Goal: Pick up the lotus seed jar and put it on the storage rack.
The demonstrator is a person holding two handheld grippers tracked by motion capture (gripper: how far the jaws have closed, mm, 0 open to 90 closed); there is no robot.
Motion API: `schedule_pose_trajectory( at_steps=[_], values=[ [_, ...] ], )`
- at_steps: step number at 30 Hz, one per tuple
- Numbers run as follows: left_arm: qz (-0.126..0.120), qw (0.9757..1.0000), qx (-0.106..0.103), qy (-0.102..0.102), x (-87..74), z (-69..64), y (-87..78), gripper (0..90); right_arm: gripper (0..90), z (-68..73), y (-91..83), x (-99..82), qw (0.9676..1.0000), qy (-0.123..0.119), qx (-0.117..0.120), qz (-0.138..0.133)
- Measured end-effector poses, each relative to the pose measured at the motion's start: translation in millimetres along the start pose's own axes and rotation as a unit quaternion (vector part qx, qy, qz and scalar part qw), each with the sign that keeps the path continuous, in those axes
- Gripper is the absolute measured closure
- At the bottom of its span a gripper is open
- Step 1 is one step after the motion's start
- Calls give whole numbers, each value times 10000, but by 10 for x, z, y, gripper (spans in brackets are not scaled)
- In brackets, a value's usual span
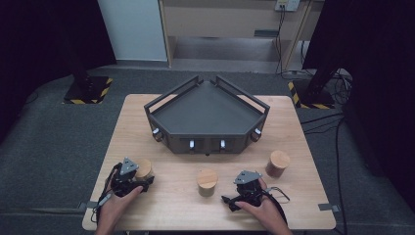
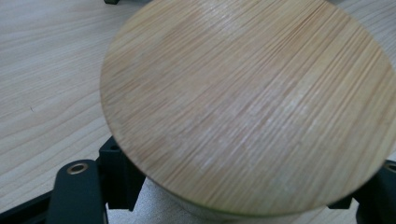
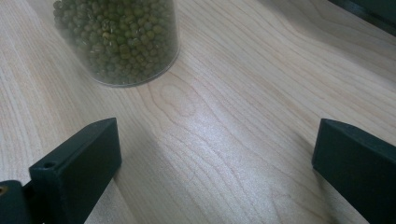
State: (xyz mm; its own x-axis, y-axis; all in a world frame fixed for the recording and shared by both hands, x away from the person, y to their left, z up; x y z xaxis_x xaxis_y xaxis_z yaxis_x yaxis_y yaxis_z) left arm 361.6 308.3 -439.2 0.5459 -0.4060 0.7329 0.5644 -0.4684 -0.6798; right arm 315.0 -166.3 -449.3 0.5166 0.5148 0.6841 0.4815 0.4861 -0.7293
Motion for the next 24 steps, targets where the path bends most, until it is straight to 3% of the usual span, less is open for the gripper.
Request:
schedule_pose_trajectory(
  at_steps=[4, 24],
  values=[
    [-124, 9999, 4, 40, 52, -33, -67, 241, 17, 0, 0, 0, 10000, 2, 0, 0],
    [-70, 9999, -9, 155, 263, -104, -290, 241, 16, 0, 0, 0, 10000, 1, 0, 0]
  ],
)
Point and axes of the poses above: each handheld gripper's, and its own axes: y roughly forward along the jaws, x roughly out of its top, z roughly to its left, the point moved 8 cm from there along y, roughly forward along the jaws, and after that the axes turned 1 degree about z, right-handed, at the moved point
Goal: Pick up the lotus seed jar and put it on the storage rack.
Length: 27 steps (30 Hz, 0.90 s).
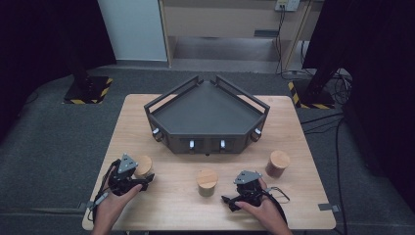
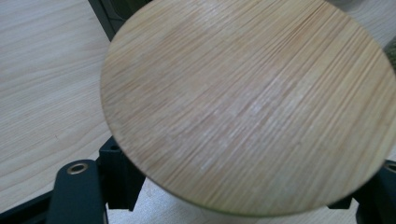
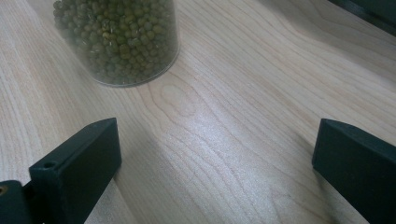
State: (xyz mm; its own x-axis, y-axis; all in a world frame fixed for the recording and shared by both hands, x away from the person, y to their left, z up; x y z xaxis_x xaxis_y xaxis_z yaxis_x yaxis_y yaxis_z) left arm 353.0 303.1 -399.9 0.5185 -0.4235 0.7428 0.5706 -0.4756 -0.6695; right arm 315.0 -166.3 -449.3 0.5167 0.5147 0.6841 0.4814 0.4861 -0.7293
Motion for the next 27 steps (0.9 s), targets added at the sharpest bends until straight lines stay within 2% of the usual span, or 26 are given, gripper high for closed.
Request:
schedule_pose_trajectory(
  at_steps=[14, 27],
  values=[
    [-22, 9996, -156, 229, 332, -84, -132, 241, 16, 0, 0, 0, 10000, -2, 0, 1],
    [-33, 9986, -239, 467, 808, -115, -172, 241, 16, 0, 0, 0, 10000, -2, 1, 1]
  ],
)
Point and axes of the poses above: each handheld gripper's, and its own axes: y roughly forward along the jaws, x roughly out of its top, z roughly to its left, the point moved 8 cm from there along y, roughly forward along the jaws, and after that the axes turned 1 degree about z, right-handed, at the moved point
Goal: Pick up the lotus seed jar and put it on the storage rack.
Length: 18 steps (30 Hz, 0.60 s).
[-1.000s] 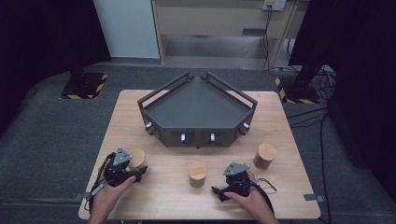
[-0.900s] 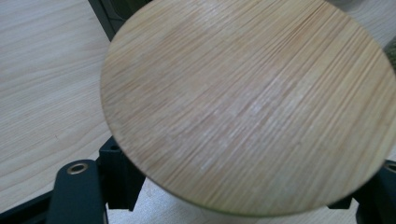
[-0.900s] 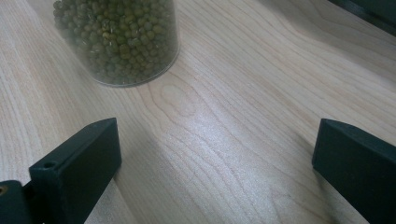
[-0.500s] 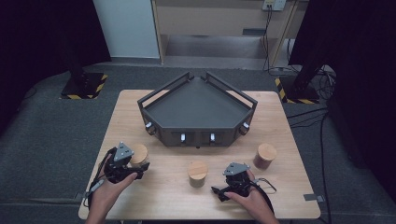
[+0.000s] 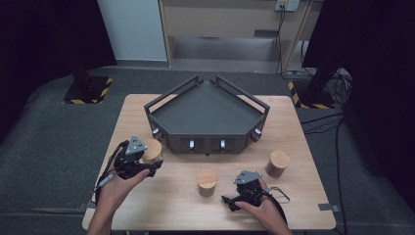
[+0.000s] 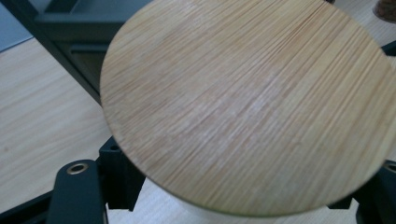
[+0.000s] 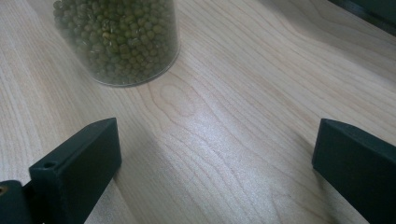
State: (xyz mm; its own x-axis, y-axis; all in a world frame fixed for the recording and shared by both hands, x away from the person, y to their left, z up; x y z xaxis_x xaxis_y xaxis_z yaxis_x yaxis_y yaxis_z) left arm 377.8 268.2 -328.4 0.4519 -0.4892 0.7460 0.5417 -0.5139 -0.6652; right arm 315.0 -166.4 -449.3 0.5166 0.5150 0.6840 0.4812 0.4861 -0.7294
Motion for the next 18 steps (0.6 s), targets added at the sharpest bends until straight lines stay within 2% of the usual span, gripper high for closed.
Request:
schedule_pose_trajectory(
  at_steps=[12, 18],
  values=[
    [30, 10000, -32, 38, 413, 13, 49, 241, 17, 1, 0, 0, 10000, 5, -2, -2],
    [55, 10000, -47, 37, 554, 47, 67, 241, 17, 1, -1, -1, 10000, 1, -3, -2]
  ],
)
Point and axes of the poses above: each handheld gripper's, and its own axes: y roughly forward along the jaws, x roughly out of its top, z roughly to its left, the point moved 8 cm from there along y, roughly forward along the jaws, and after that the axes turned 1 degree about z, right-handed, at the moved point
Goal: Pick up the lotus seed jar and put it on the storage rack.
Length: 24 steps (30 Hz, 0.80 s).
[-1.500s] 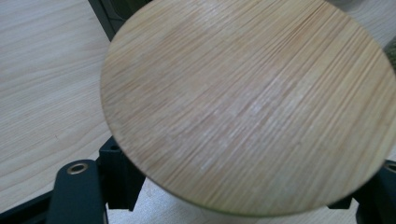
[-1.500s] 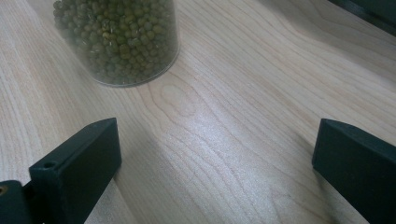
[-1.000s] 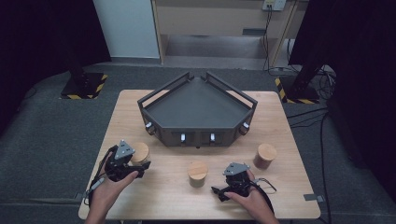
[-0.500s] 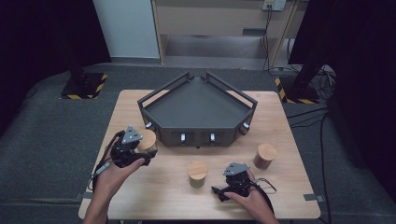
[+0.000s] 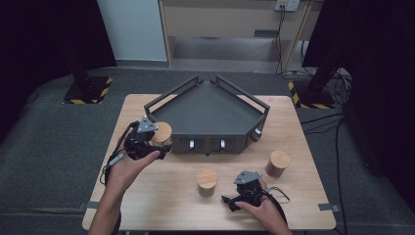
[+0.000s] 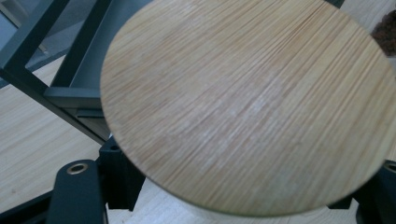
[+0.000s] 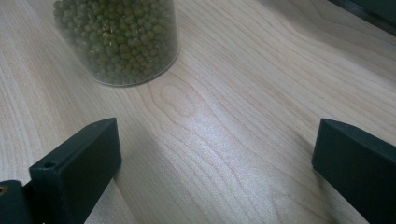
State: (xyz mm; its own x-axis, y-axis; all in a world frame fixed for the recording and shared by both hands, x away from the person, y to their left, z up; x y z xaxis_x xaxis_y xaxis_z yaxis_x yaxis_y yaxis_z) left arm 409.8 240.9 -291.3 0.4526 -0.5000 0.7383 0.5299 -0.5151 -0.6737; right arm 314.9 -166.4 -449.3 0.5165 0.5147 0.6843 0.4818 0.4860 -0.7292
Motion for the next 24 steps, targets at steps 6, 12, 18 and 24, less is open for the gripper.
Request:
schedule_pose_trajectory(
  at_steps=[6, 12, 18, 24],
  values=[
    [29, 10000, 42, -62, 127, 39, 45, 241, 18, 1, -2, -1, 10000, 2, -2, 0],
    [-52, 9999, 69, -104, 222, 35, 99, 241, 18, 2, -2, -2, 10000, 1, -2, -1],
    [8, 9999, 127, -77, 332, 36, 193, 241, 18, 4, -8, -7, 10000, -8, 0, 1],
    [-34, 9999, 93, -52, 468, 19, 306, 241, 19, 5, -8, -7, 10000, -7, -1, -1]
  ],
)
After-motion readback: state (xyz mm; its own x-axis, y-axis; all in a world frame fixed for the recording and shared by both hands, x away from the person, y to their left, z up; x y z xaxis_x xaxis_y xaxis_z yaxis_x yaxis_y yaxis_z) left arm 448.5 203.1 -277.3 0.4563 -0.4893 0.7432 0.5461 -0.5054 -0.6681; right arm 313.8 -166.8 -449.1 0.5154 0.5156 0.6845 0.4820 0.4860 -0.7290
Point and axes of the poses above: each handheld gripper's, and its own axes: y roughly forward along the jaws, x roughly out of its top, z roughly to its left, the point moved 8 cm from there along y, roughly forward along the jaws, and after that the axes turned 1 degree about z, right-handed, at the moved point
